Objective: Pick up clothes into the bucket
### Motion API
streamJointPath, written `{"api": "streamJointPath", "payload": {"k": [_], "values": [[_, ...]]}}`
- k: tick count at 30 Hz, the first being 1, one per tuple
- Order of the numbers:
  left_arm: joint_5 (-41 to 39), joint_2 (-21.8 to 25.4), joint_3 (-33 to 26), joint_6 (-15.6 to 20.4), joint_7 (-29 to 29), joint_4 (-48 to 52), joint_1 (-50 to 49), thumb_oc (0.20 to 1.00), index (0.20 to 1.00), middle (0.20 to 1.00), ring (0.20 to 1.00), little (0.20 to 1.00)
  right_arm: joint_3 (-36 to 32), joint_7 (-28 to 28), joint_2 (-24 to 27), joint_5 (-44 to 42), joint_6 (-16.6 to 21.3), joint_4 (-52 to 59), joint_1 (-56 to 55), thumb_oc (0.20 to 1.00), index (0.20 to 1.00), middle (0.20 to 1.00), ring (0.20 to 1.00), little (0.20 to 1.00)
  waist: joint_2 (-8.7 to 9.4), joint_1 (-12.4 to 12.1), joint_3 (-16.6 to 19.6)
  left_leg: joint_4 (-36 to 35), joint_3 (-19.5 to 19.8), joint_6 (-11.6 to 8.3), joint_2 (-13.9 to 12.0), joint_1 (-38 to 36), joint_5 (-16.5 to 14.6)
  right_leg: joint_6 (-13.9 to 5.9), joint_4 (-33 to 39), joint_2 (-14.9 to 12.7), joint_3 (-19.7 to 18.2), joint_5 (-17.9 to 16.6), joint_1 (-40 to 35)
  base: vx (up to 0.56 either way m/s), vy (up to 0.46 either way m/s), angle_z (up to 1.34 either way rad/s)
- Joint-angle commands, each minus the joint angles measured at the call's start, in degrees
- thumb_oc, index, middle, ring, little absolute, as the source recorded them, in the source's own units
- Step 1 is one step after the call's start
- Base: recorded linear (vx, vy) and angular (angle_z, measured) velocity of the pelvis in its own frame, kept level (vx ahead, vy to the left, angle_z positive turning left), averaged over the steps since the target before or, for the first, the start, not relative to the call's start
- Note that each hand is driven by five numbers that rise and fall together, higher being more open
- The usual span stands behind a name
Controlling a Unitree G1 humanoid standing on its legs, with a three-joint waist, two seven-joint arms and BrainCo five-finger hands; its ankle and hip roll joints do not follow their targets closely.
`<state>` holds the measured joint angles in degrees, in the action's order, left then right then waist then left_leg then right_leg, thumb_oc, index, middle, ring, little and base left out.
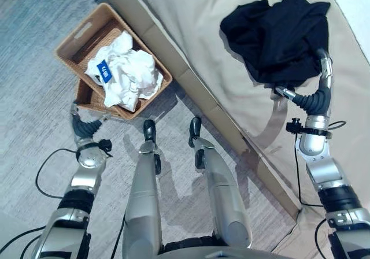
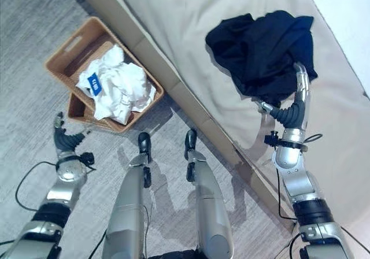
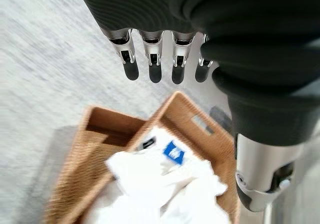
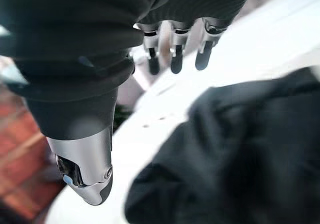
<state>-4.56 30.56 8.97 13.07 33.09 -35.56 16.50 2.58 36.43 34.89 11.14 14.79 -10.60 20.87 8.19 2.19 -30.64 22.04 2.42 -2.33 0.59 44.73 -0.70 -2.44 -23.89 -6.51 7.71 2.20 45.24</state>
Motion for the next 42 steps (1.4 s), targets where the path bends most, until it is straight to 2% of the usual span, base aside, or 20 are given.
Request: {"api": "streamJointPath", "payload": {"k": [1, 2, 5, 9, 12, 14, 16, 20, 22, 28, 33, 35, 37, 38, 39, 42], "values": [[6.9, -1.1, 0.7, 2.0, -0.3, 1.1, -2.3, 1.0, 1.0, 1.0, 1.0, 1.0, -3.1, 4.5, 5.4, 3.3, 0.7, 0.8, 0.6, 1.0, 1.0, 1.0, 1.0, 1.0, -4.25, -0.4, 0.9, 1.9, 4.0, 0.01, 1.5, -1.6, -2.9, -5.43, 2.1, -4.7, -0.7, -0.9, -3.3, 0.04, -0.068, 0.27], [7.9, -2.7, 3.0, 2.6, -1.3, -0.6, -3.9, 1.0, 1.0, 1.0, 1.0, 1.0, -2.3, 6.3, 7.0, 4.4, -0.3, -1.8, 3.5, 1.0, 1.0, 1.0, 1.0, 1.0, -5.39, -1.4, 0.9, 0.3, 4.5, -0.15, 1.9, -2.5, -2.1, -5.35, 1.3, -5.2, -0.1, -0.3, -3.5, 0.04, -0.068, 0.25], [8.7, -3.7, 6.7, 3.3, -2.8, -2.0, -7.1, 1.0, 1.0, 1.0, 1.0, 1.0, -0.4, 8.7, 11.2, 6.1, -2.9, -8.5, 8.7, 1.0, 1.0, 1.0, 1.0, 1.0, -7.1, -2.9, 0.9, -1.8, 5.6, -0.37, 2.3, -3.7, -1.0, -5.29, 0.4, -5.9, 0.7, 0.4, -4.1, 0.04, -0.093, 0.28], [7.9, -5.6, 10.5, 3.7, -4.4, -3.8, -9.7, 1.0, 1.0, 1.0, 1.0, 1.0, 4.7, 10.0, 16.5, 5.0, -5.7, -20.5, 17.7, 1.0, 1.0, 1.0, 1.0, 1.0, -9.13, -4.0, 0.9, -5.7, 7.2, -0.75, 2.6, -5.4, 1.0, -4.99, -0.7, -6.6, 2.3, 1.4, -4.5, 0.04, -0.067, 0.28], [5.3, -6.6, 12.3, 4.1, -5.2, -4.2, -10.7, 1.0, 1.0, 1.0, 1.0, 1.0, 9.8, 7.3, 19.6, 1.6, -7.3, -30.4, 25.1, 1.0, 1.0, 1.0, 1.0, 1.0, -10.05, -4.8, 0.9, -8.5, 8.1, -1.23, 2.5, -6.2, 2.4, -4.72, -1.2, -6.7, 3.0, 2.0, -4.4, 0.02, -0.078, 0.22], [4.6, -7.3, 12.9, 4.2, -5.5, -4.4, -10.6, 1.0, 1.0, 1.0, 1.0, 1.0, 12.4, 6.0, 20.0, 0.1, -7.8, -34.3, 27.9, 1.0, 1.0, 1.0, 1.0, 1.0, -10.41, -4.7, 0.9, -9.1, 8.3, -1.37, 2.4, -6.3, 2.8, -4.53, -1.8, -6.8, 3.2, 2.3, -3.9, 0.02, -0.05, 0.12], [2.6, -8.3, 14.4, 4.1, -5.4, -3.8, -10.5, 1.0, 1.0, 1.0, 1.0, 1.0, 17.9, 3.1, 21.1, -2.8, -9.0, -45.2, 33.9, 1.0, 1.0, 1.0, 1.0, 1.0, -10.93, -4.7, 0.9, -9.9, 8.3, -1.52, 2.2, -6.1, 3.3, -4.32, -2.7, -6.7, 3.3, 2.7, -2.8, 0.04, -0.078, 0.11], [0.1, -8.8, 15.9, 3.8, -5.5, -2.6, -9.6, 1.0, 1.0, 1.0, 1.0, 1.0, 22.4, -1.1, 21.0, -6.7, -10.3, -57.1, 40.0, 1.0, 1.0, 1.0, 1.0, 1.0, -12.01, -4.5, 0.9, -10.8, 8.2, -1.81, 1.9, -5.3, 4.1, -4.18, -3.5, -6.6, 2.9, 3.0, -1.1, 0.03, -0.048, 0.07], [-0.1, -8.8, 16.4, 3.4, -5.2, -1.8, -8.9, 1.0, 1.0, 1.0, 1.0, 1.0, 23.6, -2.1, 21.0, -7.7, -10.9, -59.5, 41.9, 1.0, 1.0, 1.0, 1.0, 1.0, -12.28, -4.2, 0.9, -11.5, 7.9, -1.91, 1.6, -5.0, 4.6, -4.04, -3.8, -6.5, 2.7, 3.2, -0.1, 0.03, -0.036, -0.01], [-1.0, -8.6, 17.8, 3.1, -5.2, 1.8, -8.0, 1.0, 1.0, 1.0, 1.0, 1.0, 24.6, -5.7, 20.2, -11.2, -12.0, -65.7, 43.9, 1.0, 1.0, 1.0, 1.0, 1.0, -13.26, -3.6, 0.9, -13.2, 6.8, -1.92, 0.8, -3.9, 5.3, -3.9, -4.3, -5.5, 1.1, 3.1, 3.3, 0.03, -0.034, -0.07], [-1.7, -8.6, 18.2, 2.5, -5.5, 1.7, -6.8, 1.0, 1.0, 1.0, 1.0, 1.0, 25.2, -6.4, 19.0, -13.0, -12.0, -66.3, 45.7, 1.0, 1.0, 1.0, 1.0, 1.0, -13.29, -3.0, 0.9, -13.6, 5.9, -1.83, 0.4, -3.4, 5.3, -4.11, -4.1, -4.7, -0.3, 2.7, 5.1, 0.02, -0.012, -0.11], [-2.1, -8.8, 18.6, 2.3, -5.8, 1.3, -6.2, 1.0, 1.0, 1.0, 1.0, 1.0, 26.2, -8.0, 18.4, -12.7, -12.4, -67.3, 46.3, 1.0, 1.0, 1.0, 1.0, 1.0, -13.67, -2.5, 0.9, -13.5, 5.5, -1.85, 0.4, -2.7, 5.2, -4.14, -4.5, -4.4, -1.3, 2.5, 6.6, 0.0, -0.003, -0.11], [-2.6, -8.8, 18.9, 2.3, -6.8, 1.4, -6.0, 1.0, 1.0, 1.0, 1.0, 1.0, 28.4, -12.1, 17.8, -11.6, -12.4, -67.4, 46.8, 1.0, 1.0, 1.0, 1.0, 1.0, -13.69, -2.2, 0.9, -13.4, 5.1, -1.83, 0.4, -2.3, 5.2, -4.04, -4.7, -4.1, -1.8, 2.5, 7.2, 0.0, 0.0, -0.1], [-2.9, -9.0, 19.0, 2.2, -7.5, 1.4, -5.8, 1.0, 1.0, 1.0, 1.0, 1.0, 28.6, -13.5, 17.8, -12.4, -12.4, -67.5, 47.0, 0.576, 0.576, 0.576, 0.576, 0.576, -13.66, -2.1, 0.9, -13.3, 5.0, -1.8, 0.4, -2.2, 5.1, -4.01, -4.9, -4.0, -2.0, 2.5, 7.5, 0.0, -0.012, -0.06], [-3.3, -9.3, 19.0, 2.3, -7.8, 1.2, -5.7, 1.0, 1.0, 1.0, 1.0, 1.0, 28.7, -14.0, 17.7, -13.0, -12.1, -67.5, 47.4, 0.206, 0.206, 0.206, 0.206, 0.206, -13.64, -1.9, 0.9, -13.1, 4.8, -1.77, 0.4, -2.1, 5.1, -4.01, -4.9, -3.9, -2.1, 2.5, 7.6, 0.0, -0.016, -0.06], [-3.8, -9.7, 19.3, 2.2, -7.9, 0.9, -5.4, 1.0, 1.0, 1.0, 1.0, 1.0, 28.4, -13.3, 17.4, -14.1, -11.7, -67.3, 48.4, 0.2, 0.2, 0.2, 0.2, 0.2, -13.61, -1.6, 0.9, -12.9, 4.6, -1.75, 0.6, -2.0, 5.0, -4.05, -4.9, -3.9, -2.5, 2.3, 7.9, -0.01, -0.007, -0.04]]}}
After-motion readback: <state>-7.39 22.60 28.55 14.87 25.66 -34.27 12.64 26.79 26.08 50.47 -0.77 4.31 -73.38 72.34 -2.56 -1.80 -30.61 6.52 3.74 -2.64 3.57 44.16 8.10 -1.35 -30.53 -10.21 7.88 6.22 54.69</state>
